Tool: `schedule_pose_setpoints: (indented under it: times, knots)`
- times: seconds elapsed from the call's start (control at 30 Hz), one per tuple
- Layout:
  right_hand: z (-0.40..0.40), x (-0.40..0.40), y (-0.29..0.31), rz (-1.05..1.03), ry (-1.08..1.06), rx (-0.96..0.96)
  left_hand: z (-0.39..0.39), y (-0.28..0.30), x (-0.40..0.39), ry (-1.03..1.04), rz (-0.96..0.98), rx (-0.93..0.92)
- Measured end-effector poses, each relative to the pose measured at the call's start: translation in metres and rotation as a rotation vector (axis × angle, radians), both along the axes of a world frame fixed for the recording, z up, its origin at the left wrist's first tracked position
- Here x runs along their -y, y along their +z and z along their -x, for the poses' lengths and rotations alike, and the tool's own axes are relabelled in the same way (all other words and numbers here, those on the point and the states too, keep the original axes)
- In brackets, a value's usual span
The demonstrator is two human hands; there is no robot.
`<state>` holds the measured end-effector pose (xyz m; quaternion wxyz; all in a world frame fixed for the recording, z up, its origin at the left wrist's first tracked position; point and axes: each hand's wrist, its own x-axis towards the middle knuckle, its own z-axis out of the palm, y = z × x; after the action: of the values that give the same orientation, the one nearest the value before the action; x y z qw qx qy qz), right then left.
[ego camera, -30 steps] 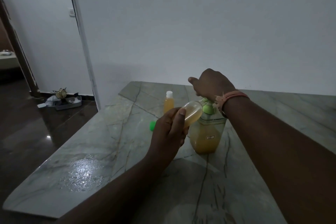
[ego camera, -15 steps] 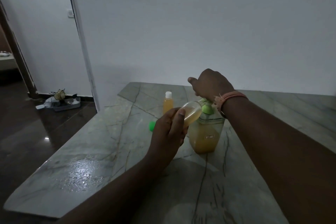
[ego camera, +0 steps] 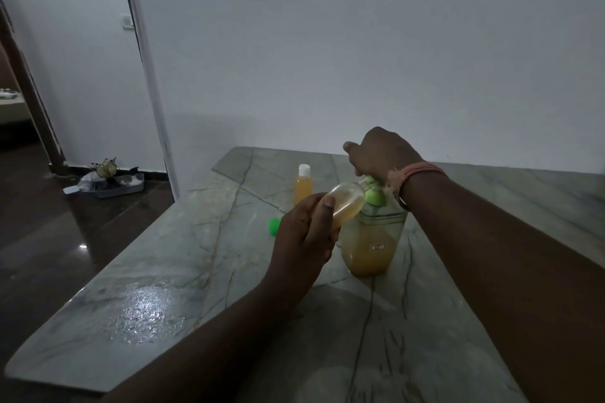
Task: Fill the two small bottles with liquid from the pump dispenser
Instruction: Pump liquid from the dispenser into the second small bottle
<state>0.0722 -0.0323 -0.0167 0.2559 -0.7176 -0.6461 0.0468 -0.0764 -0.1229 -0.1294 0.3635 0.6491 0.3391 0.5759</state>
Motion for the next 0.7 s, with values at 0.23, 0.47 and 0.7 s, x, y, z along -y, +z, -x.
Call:
schedule_pose_setpoints:
  times: [0.23, 0.47, 0.7]
  knots:
    - [0.006, 0.006, 0.010, 0.013, 0.015, 0.160, 0.001, 0.001, 0.003, 0.008, -0.003, -0.017]
    - [0.001, -0.001, -0.001, -0.064, -0.010, 0.007, 0.000, 0.001, 0.000, 0.010, 0.004, -0.011]
    - [0.003, 0.005, 0.006, 0.012, 0.026, 0.055, 0.001, -0.001, 0.000, 0.036, -0.004, -0.034]
